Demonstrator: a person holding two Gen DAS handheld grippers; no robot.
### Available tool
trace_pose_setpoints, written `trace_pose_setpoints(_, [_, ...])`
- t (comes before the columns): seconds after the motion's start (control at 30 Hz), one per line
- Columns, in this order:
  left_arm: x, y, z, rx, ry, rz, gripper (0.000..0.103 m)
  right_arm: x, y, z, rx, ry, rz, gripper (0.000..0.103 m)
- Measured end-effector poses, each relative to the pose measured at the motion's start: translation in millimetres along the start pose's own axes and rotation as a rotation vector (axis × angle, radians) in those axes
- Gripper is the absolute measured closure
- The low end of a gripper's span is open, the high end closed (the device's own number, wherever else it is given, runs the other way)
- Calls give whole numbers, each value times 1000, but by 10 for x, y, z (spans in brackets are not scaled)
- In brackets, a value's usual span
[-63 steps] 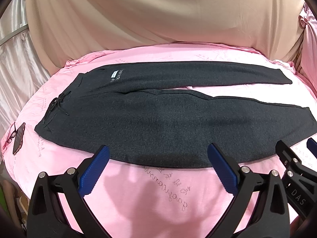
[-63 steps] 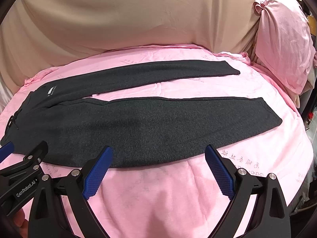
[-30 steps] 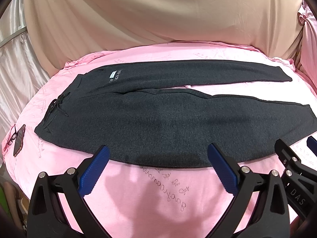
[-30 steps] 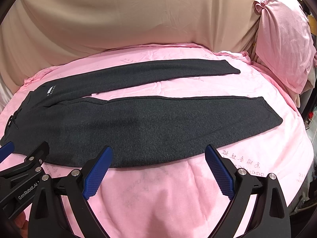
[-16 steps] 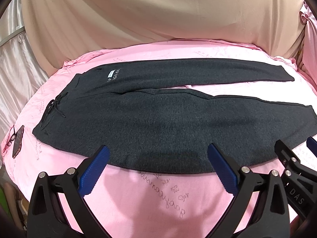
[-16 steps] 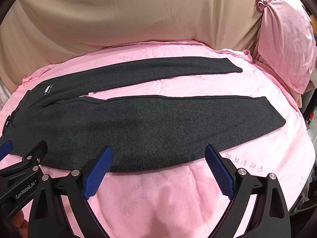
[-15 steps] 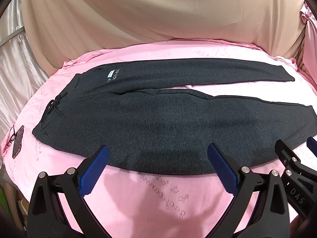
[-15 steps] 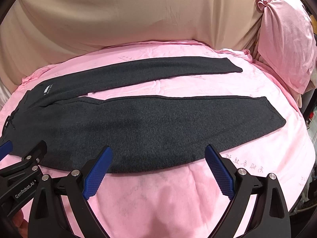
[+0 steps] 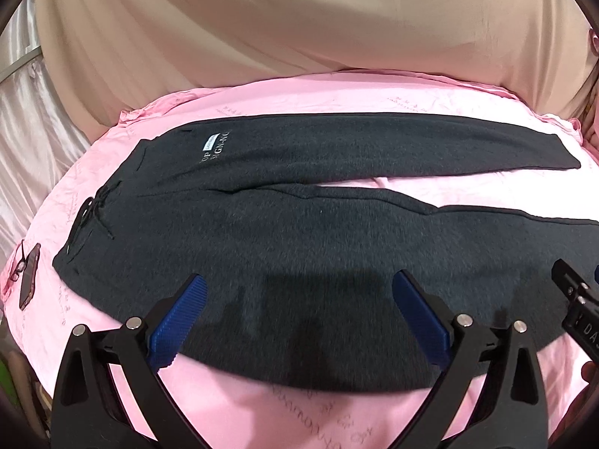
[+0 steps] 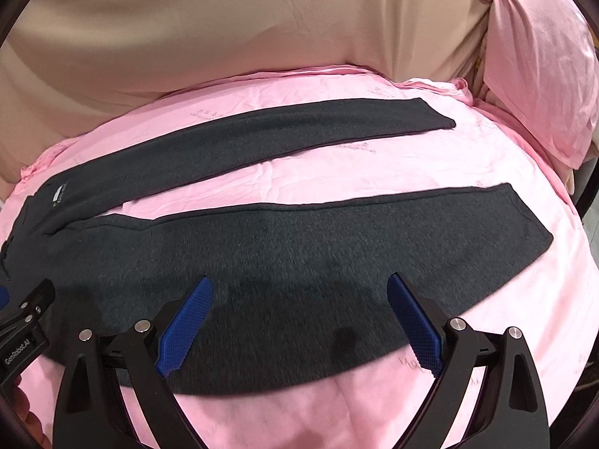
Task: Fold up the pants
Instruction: 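Lower both tools onto the pant leg ends and close both grippers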
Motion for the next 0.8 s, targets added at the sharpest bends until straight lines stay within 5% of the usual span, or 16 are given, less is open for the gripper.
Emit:
trace_pose_setpoints(0.53, [-44, -512, -404, -20, -15, -32, 6, 317, -496, -629, 45, 42, 109, 11])
trace_pose_setpoints(0.7, [-438, -748, -702, -9, 25, -45, 6, 559, -708, -996, 76, 65, 162, 11])
trace_pose_setpoints(0.8, [-875, -912, -973, 29, 52, -137, 6, 780, -879, -1294, 96, 78, 157, 11])
Point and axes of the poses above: each gripper's, at about its wrist camera, not at the fingertips, and y roughly against the way its jaws point, x to its right, z to its underside, the point moved 1 cm from there along -y, roughly the way its jaws point, and after that the axes turned 8 degrees about -y, right-handed, at the moved point
